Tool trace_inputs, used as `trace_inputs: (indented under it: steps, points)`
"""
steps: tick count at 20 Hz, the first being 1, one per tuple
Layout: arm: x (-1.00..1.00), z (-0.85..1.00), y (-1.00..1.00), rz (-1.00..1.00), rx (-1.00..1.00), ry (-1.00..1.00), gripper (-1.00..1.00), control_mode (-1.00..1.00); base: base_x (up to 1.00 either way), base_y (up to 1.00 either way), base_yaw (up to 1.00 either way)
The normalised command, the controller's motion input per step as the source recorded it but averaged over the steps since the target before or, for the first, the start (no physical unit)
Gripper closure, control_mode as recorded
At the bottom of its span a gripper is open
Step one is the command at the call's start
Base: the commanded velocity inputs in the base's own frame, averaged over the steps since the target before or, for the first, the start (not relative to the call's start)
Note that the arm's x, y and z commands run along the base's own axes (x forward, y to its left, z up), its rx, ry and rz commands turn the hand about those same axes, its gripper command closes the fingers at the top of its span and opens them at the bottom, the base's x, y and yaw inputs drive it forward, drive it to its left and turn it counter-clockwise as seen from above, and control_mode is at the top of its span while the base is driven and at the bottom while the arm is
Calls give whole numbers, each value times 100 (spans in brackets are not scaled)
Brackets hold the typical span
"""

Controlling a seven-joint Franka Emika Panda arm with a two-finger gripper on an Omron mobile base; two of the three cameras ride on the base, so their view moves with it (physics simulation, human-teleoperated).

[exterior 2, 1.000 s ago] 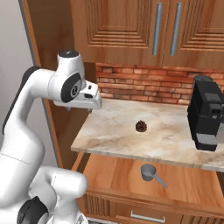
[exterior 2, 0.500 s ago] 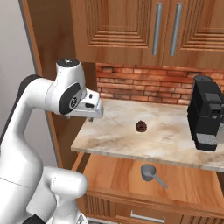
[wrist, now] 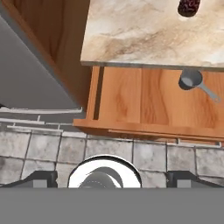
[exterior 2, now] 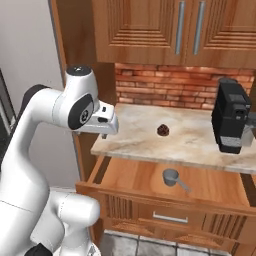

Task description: Pick the measuring cup from the drawer and place it on the counter.

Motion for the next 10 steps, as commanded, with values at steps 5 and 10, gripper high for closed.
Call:
trace_inputs:
  steps: [5, 10]
  points:
    - [0, 0, 0, 0, 0, 0, -100, 100, -65, 0, 0]
    - [14, -2, -10, -1, 0, 0, -100, -100, 3, -6, -2]
